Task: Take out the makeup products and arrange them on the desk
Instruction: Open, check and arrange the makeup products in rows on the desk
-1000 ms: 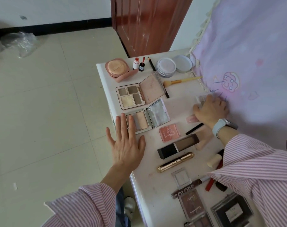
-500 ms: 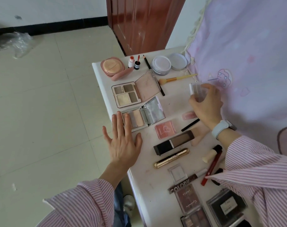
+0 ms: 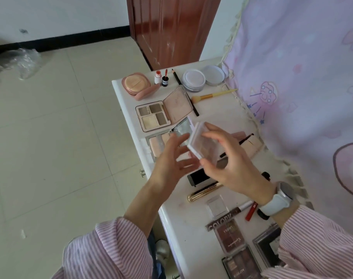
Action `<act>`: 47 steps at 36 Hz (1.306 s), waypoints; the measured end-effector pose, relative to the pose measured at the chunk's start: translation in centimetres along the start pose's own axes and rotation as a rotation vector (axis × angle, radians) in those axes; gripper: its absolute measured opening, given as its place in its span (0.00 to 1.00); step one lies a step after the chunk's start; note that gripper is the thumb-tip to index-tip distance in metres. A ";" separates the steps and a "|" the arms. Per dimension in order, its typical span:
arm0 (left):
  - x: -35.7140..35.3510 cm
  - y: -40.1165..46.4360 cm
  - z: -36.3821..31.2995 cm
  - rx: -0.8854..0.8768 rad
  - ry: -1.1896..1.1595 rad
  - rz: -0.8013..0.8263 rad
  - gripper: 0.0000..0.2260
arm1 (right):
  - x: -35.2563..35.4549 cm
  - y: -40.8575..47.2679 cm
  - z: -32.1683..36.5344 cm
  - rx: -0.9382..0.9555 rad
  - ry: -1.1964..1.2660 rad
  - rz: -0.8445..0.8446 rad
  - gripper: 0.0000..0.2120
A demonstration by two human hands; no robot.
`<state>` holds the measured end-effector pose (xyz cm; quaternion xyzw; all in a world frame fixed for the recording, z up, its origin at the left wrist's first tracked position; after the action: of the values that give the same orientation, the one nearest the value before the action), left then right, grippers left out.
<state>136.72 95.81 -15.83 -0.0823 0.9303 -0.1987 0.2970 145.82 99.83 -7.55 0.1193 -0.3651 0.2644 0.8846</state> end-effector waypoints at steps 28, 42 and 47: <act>-4.5 0.2 0.3 0.031 -0.068 0.140 0.19 | 3.8 0.4 -0.5 -0.026 -0.346 -0.028 0.22; -9.2 5.5 0.0 0.071 0.139 -0.117 0.28 | 11.8 4.9 -11.3 -0.521 -0.246 -0.323 0.14; -10.6 8.2 -0.2 0.024 0.254 -0.153 0.23 | 11.4 7.4 -13.7 -0.569 -0.252 -0.268 0.14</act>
<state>144.89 106.22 -13.60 -0.1237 0.9489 -0.2408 0.1621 156.46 115.86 -9.01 -0.0538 -0.5119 0.0164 0.8572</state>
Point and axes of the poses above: each hand's wrist, its own y-axis towards the middle knuckle, its own x-axis out of the back of the hand, z = x × y, the point moved 9 cm from there along y, towards the middle knuckle, and after that the axes turned 8 degrees about -x, right-handed, at the moved point
